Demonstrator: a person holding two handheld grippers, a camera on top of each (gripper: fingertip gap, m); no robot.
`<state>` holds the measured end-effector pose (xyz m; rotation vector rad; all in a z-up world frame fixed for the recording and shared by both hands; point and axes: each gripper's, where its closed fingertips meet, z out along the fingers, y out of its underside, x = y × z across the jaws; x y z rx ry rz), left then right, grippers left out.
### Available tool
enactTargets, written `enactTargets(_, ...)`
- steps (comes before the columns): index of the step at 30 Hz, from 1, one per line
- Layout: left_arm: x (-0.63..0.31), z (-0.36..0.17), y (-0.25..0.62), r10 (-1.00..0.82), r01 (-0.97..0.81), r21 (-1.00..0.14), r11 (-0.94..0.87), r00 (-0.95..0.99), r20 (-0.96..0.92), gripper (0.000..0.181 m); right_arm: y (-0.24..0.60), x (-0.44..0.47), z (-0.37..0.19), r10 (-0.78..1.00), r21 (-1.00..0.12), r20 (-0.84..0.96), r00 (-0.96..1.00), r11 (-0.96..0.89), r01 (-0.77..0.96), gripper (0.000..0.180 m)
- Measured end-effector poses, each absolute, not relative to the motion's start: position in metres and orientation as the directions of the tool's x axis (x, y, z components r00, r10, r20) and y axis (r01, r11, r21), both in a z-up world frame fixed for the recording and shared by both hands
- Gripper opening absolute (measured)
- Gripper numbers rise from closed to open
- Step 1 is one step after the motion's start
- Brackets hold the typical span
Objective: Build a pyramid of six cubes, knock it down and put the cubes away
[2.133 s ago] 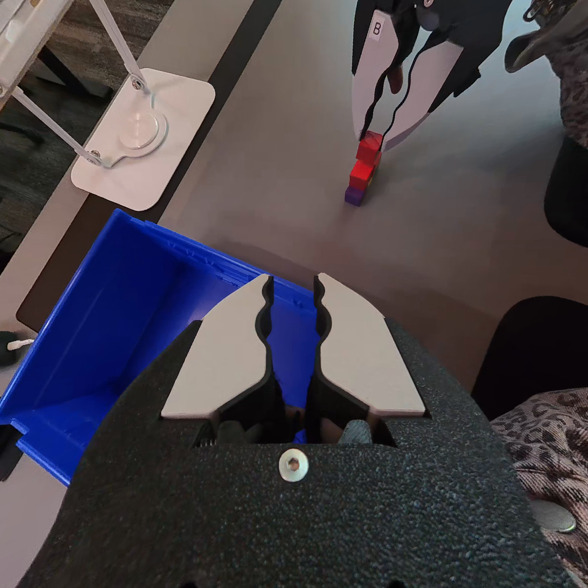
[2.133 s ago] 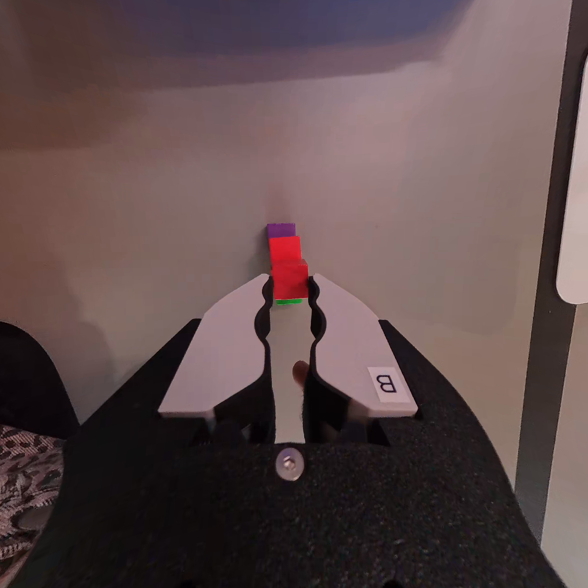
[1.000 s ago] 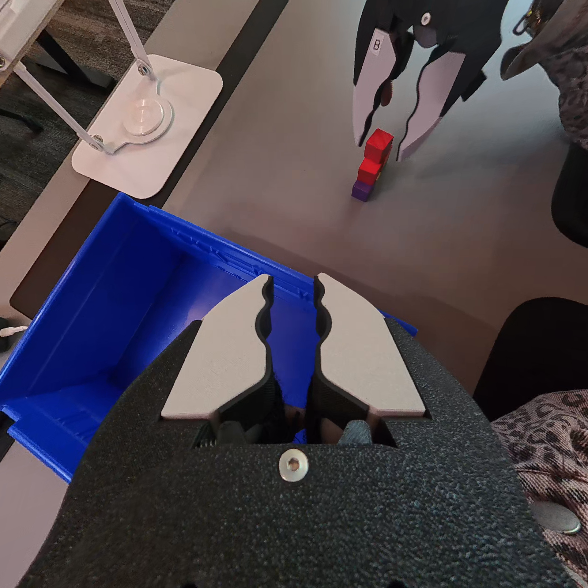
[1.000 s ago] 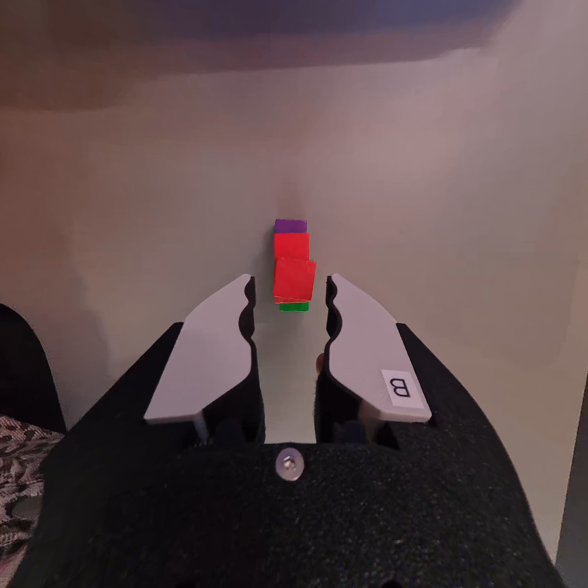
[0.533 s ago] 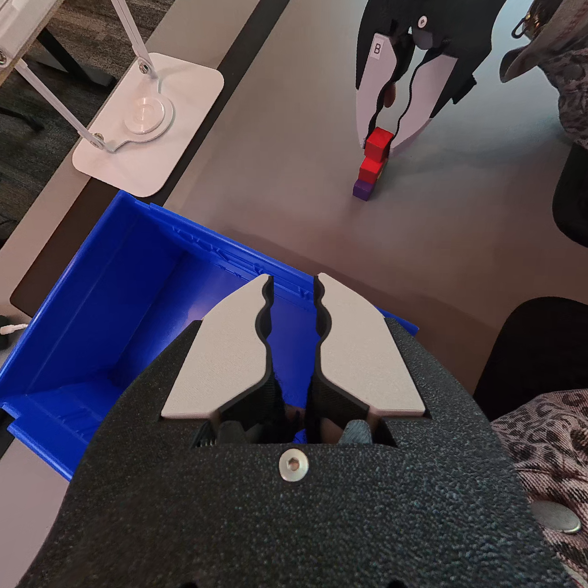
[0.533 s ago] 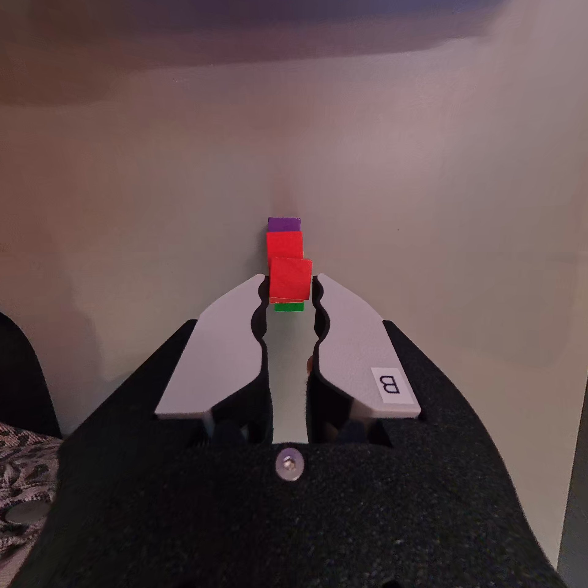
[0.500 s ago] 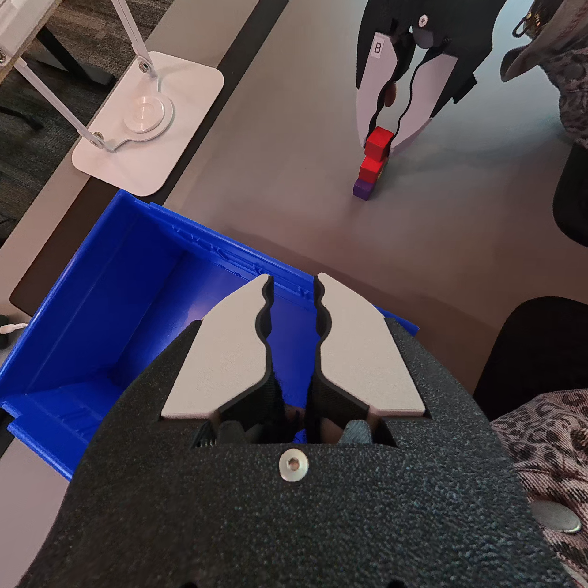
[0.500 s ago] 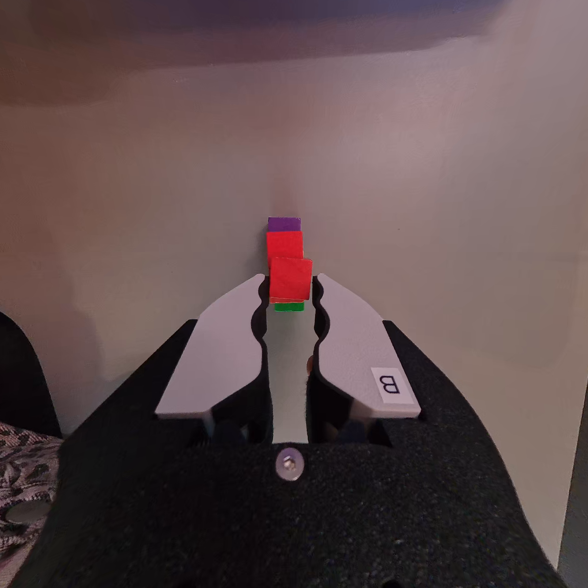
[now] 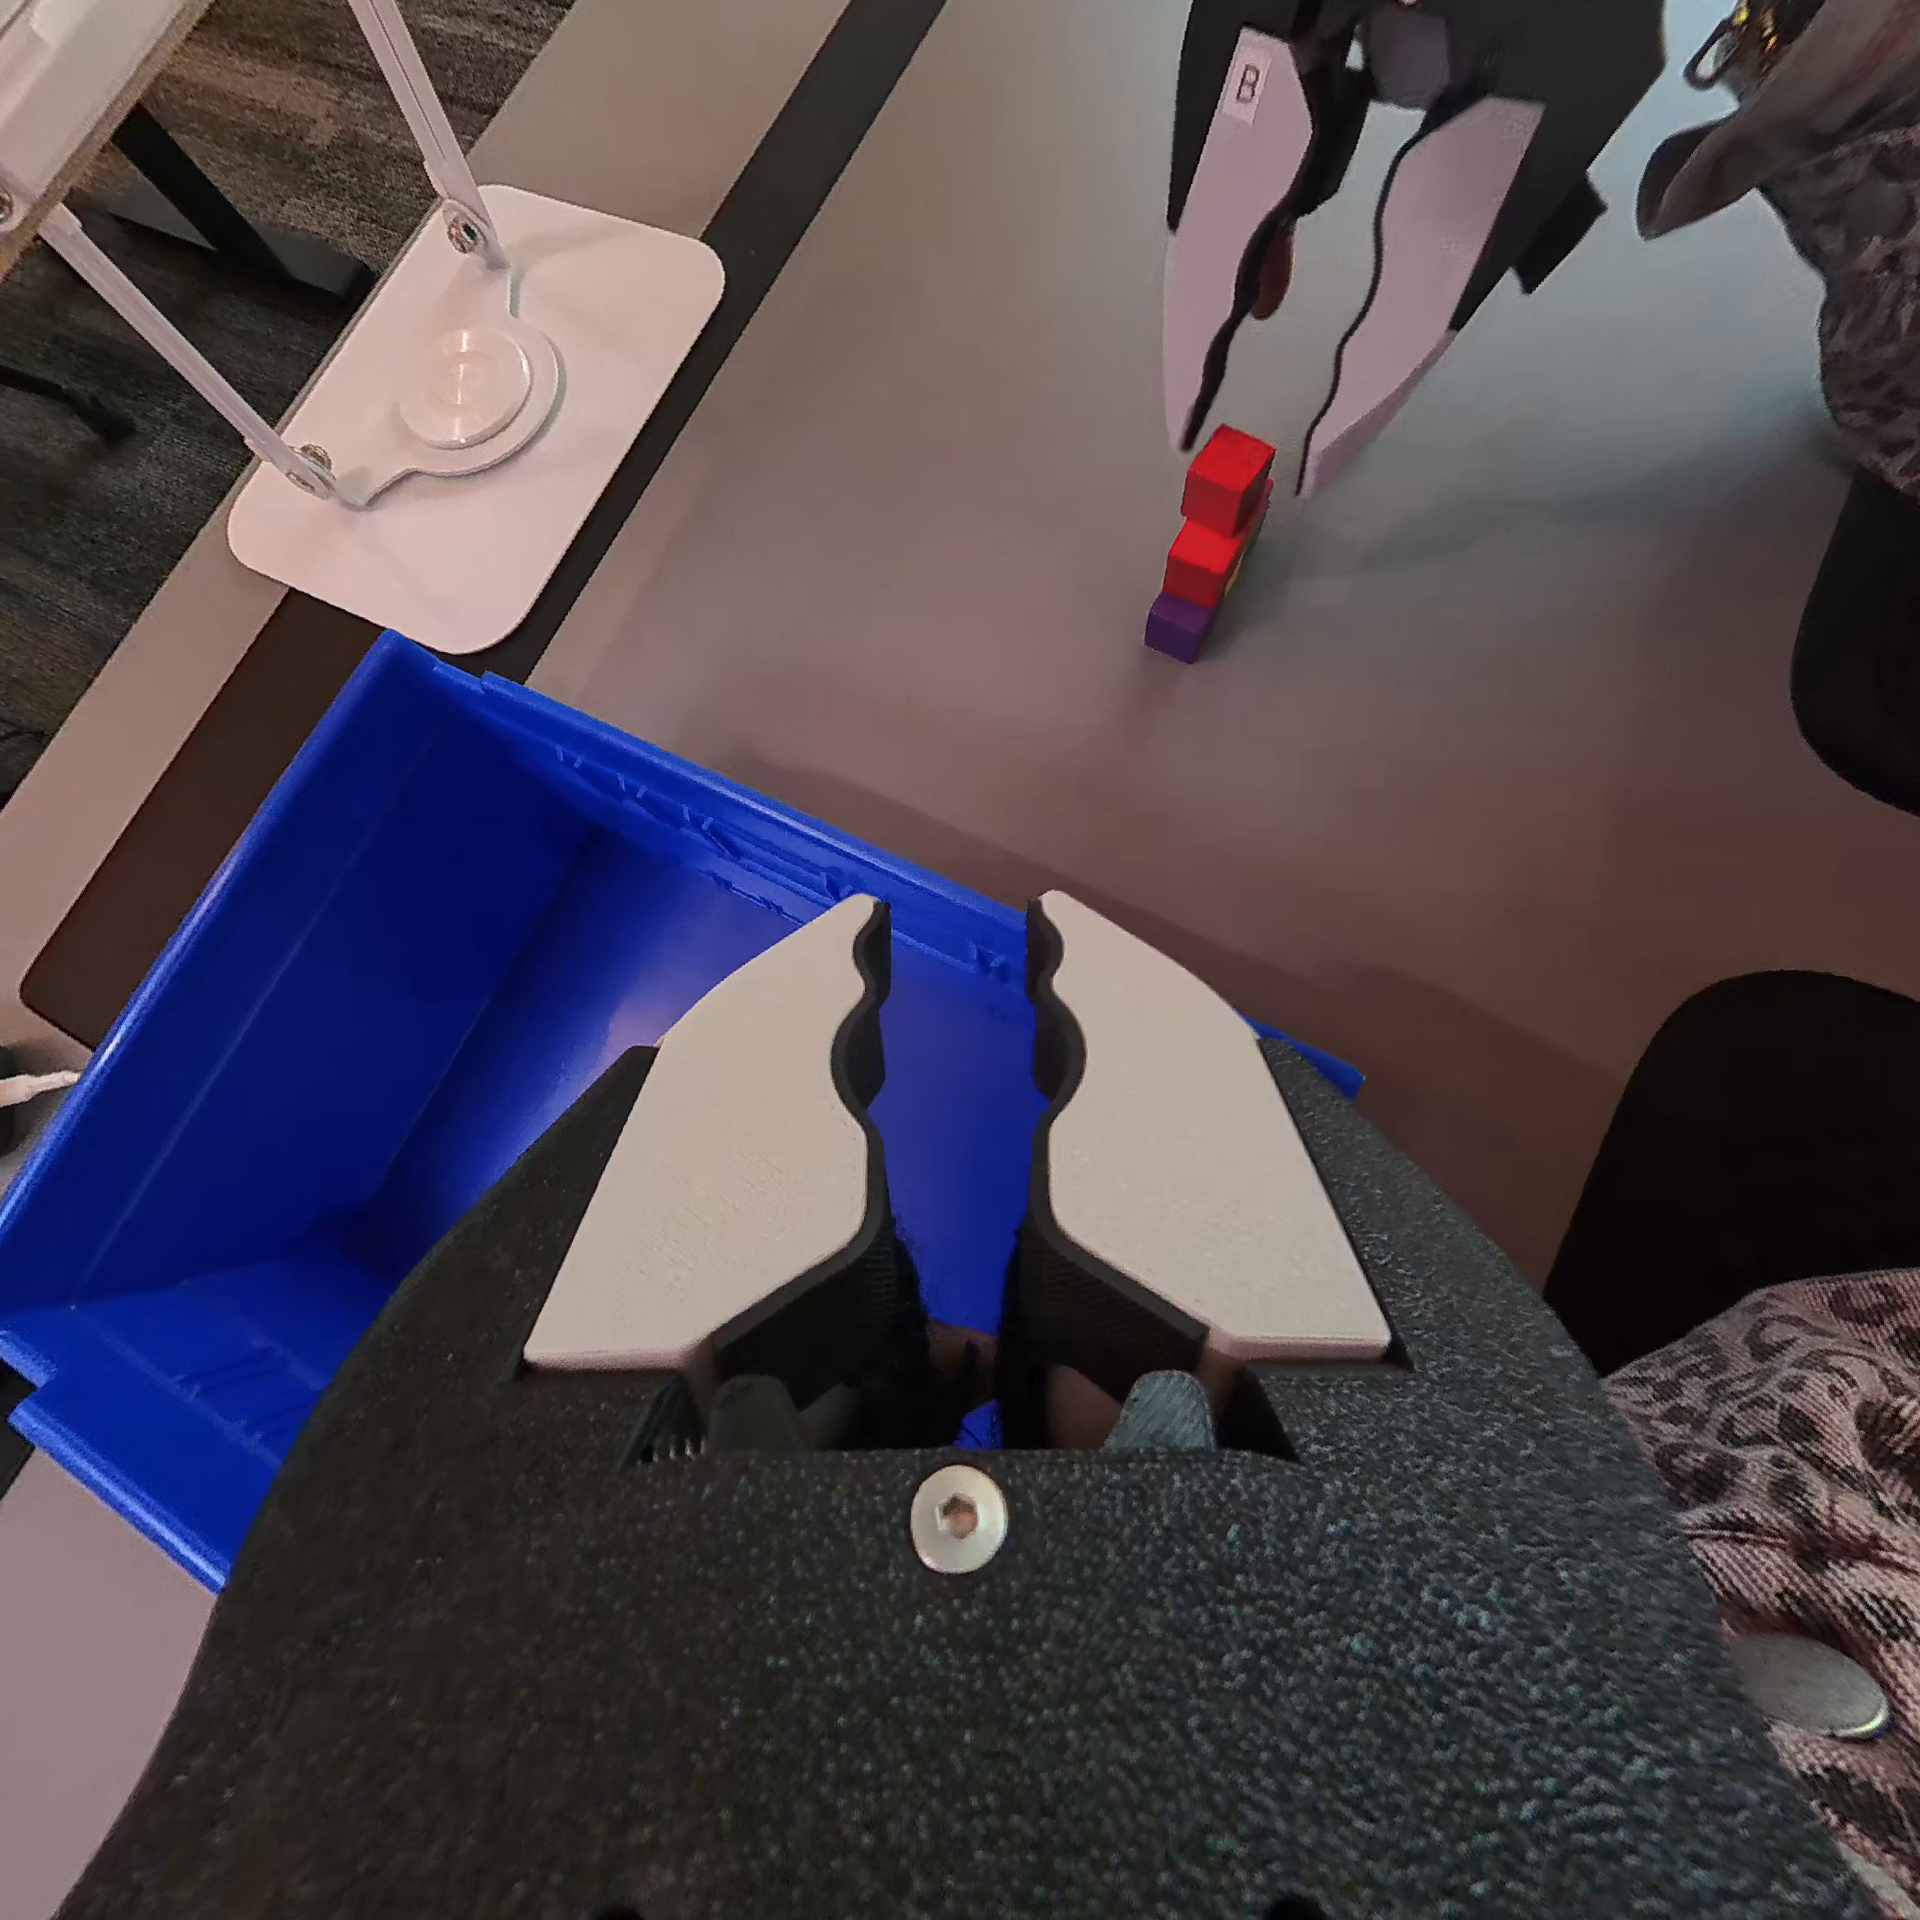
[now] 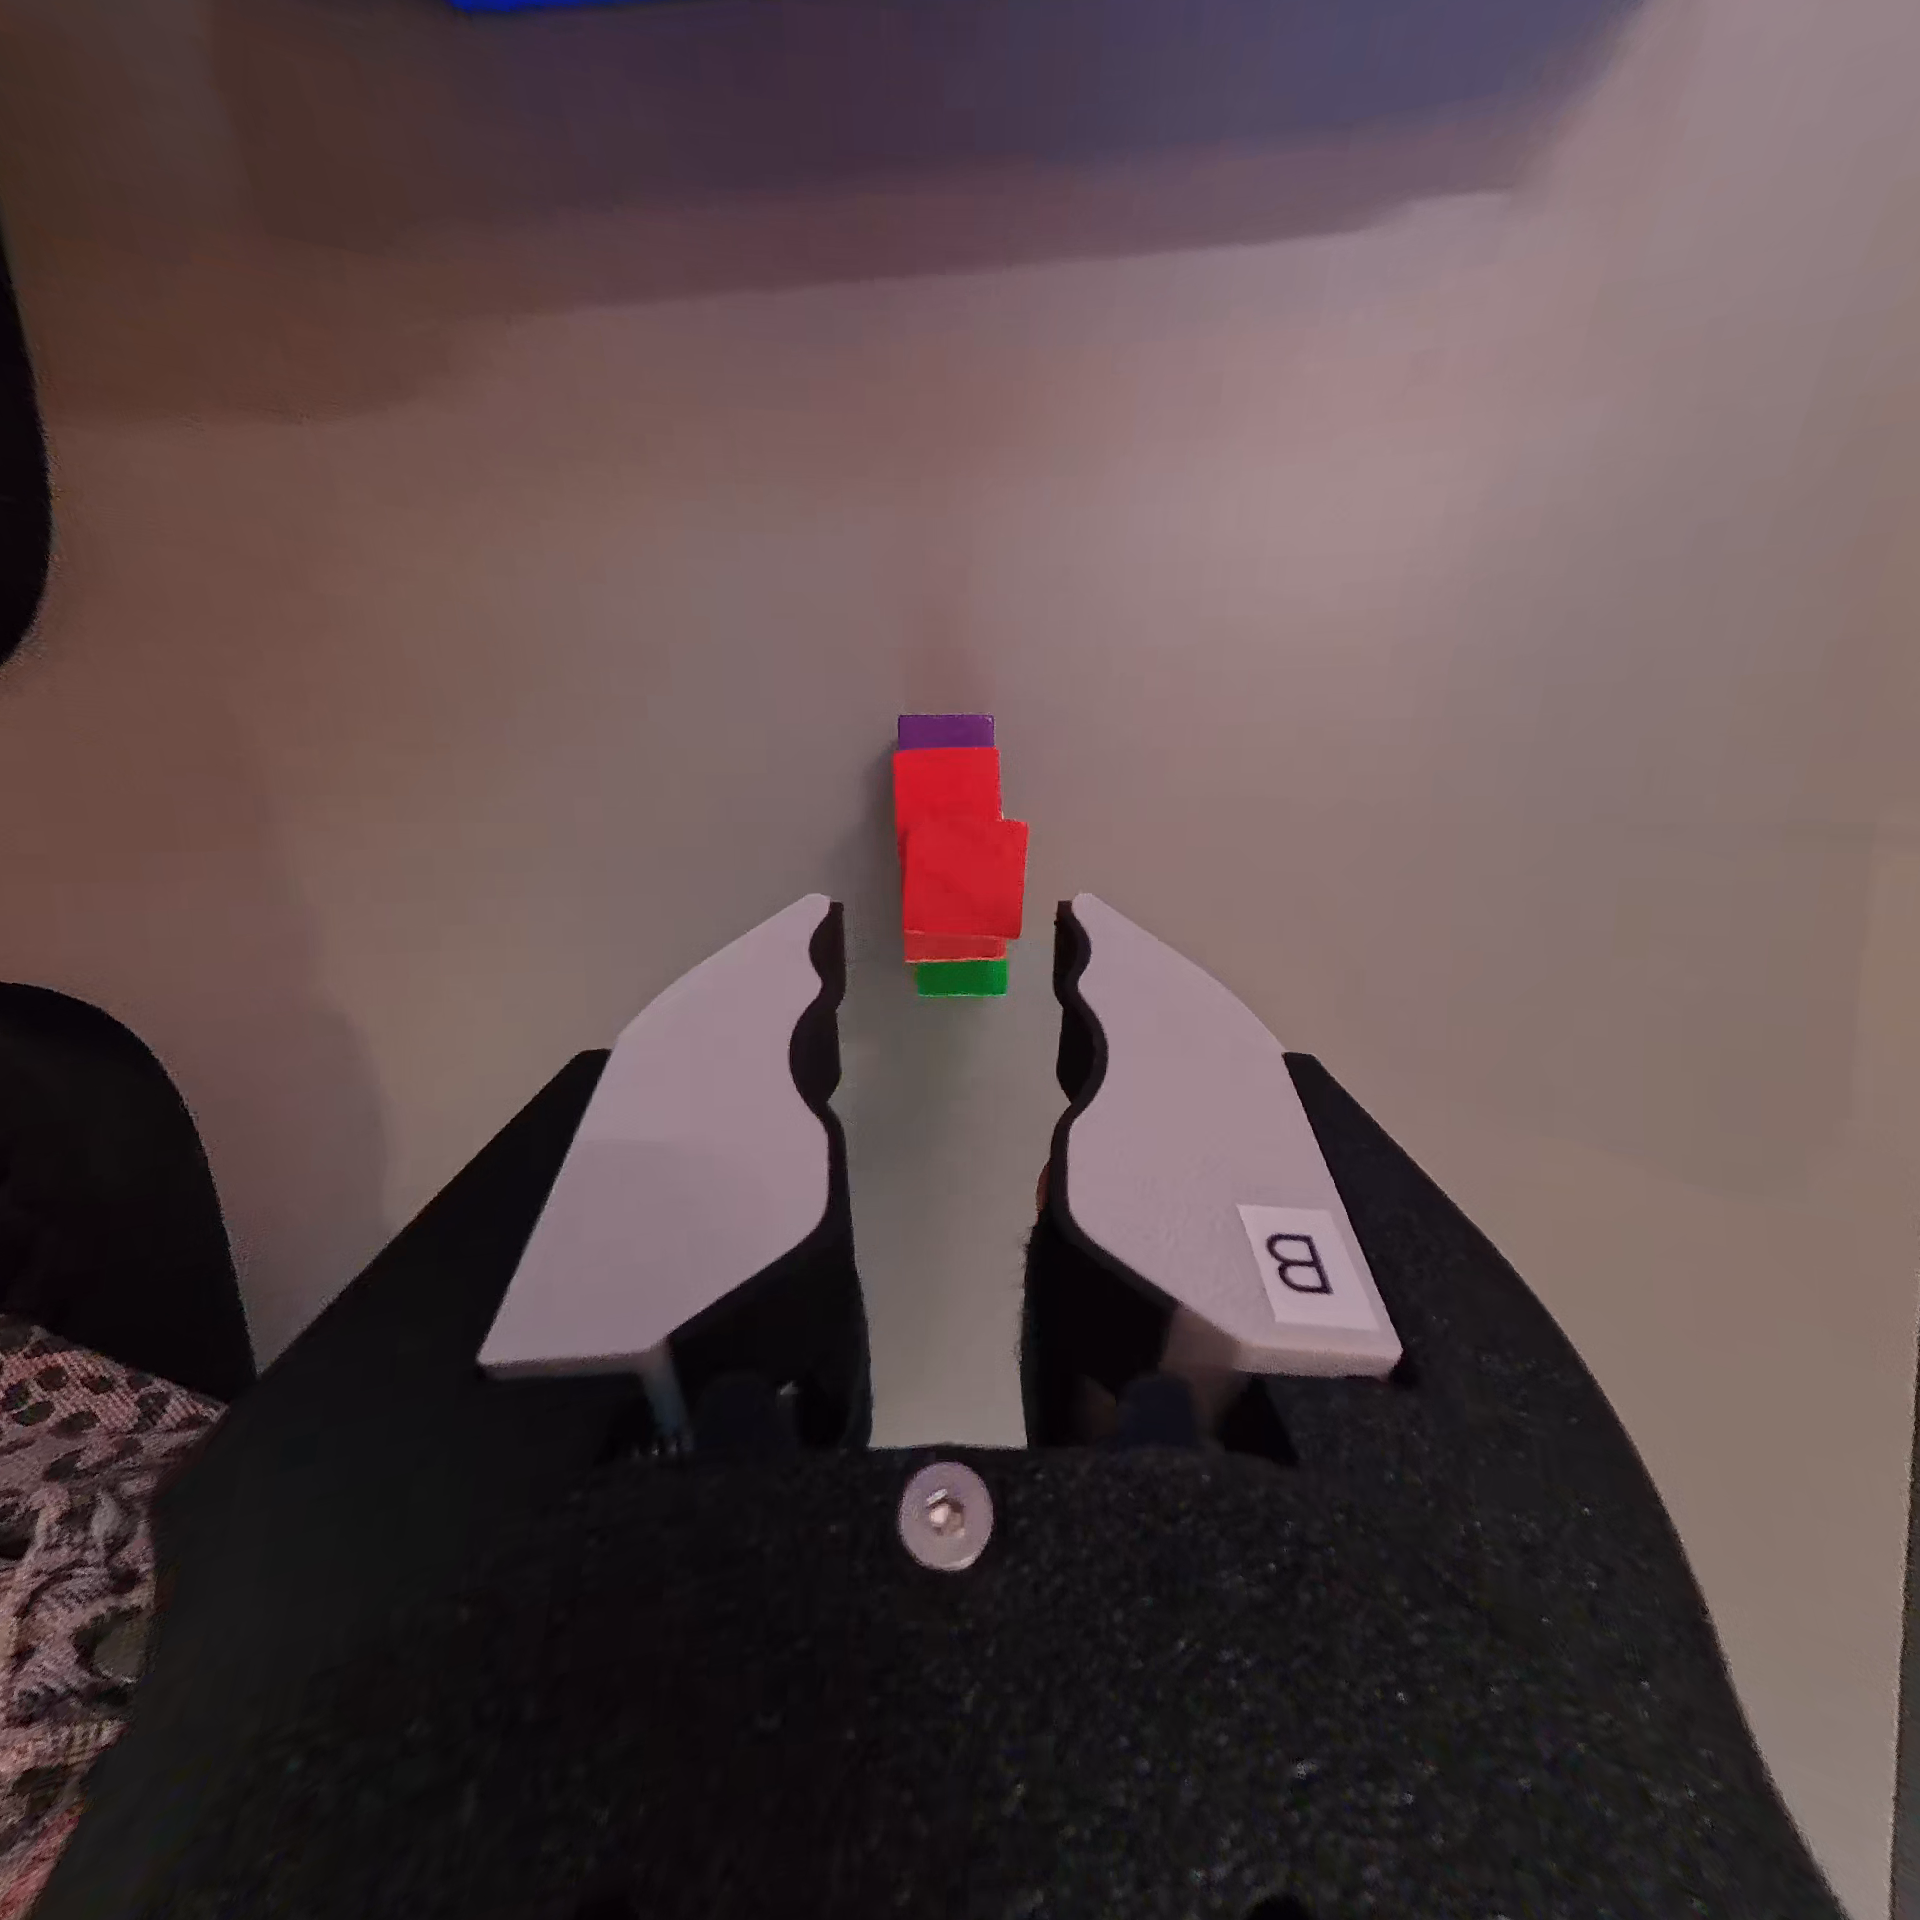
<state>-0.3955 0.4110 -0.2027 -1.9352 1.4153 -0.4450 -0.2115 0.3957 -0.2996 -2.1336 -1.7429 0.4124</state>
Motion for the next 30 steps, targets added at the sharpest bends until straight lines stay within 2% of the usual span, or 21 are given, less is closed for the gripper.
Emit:
enactTargets(1,-0.395,-0.203,0.411,-0.931,-0.694,-0.7,-0.167,0.344,-0.119,0.026,0.396,-0.21,-0.294,0.978,-0.47,0.002,0.207,-0.182,0.864,0.042)
enactTargets(3,-0.394,-0.203,0.41,-0.934,-0.694,-0.701,-0.165,0.339,-0.116,0.031,0.397,-0.206,-0.28,0.975,-0.523,0.011,0.224,-0.185,0.832,0.05)
enactTargets(6,-0.394,-0.2,0.413,-0.924,-0.679,-0.712,-0.178,0.363,-0.116,0.055,0.4,-0.199,-0.256,0.962,-0.603,0.046,0.269,-0.188,0.775,0.065)
enactTargets(8,-0.391,-0.194,0.417,-0.912,-0.641,-0.743,-0.192,0.396,-0.106,0.088,0.404,-0.193,-0.24,0.946,-0.646,0.079,0.315,-0.192,0.739,0.081)
enactTargets(10,-0.386,-0.184,0.42,-0.899,-0.588,-0.78,-0.213,0.431,-0.079,0.126,0.407,-0.188,-0.225,0.924,-0.683,0.096,0.369,-0.209,0.7,0.107)
enactTargets(11,-0.383,-0.179,0.42,-0.896,-0.567,-0.795,-0.216,0.439,-0.07,0.14,0.409,-0.185,-0.218,0.911,-0.7,0.107,0.399,-0.217,0.681,0.119)
enactTargets(12,-0.381,-0.174,0.421,-0.891,-0.555,-0.805,-0.209,0.448,-0.078,0.146,0.411,-0.183,-0.21,0.897,-0.716,0.121,0.424,-0.217,0.664,0.128)
enactTargets(15,-0.377,-0.16,0.422,-0.875,-0.547,-0.822,-0.161,0.464,-0.137,0.146,0.413,-0.177,-0.188,0.865,-0.764,0.171,0.472,-0.186,0.617,0.14)
enactTargets(22,-0.364,-0.121,0.423,-0.802,-0.528,-0.846,-0.072,0.535,-0.265,0.146,0.418,-0.16,-0.136,0.724,-0.828,0.275,0.633,-0.156,0.539,0.145)
enactTargets(26,-0.345,-0.083,0.426,-0.718,-0.464,-0.886,-0.005,0.618,-0.32,0.146,0.416,-0.145,-0.106,0.623,-0.837,0.332,0.708,-0.152,0.526,0.14)
enactTargets(30,-0.324,-0.048,0.417,-0.653,-0.321,-0.945,0.066,0.702,-0.285,0.146,0.405,-0.137,-0.085,0.557,-0.864,0.333,0.761,-0.143,0.483,0.139)
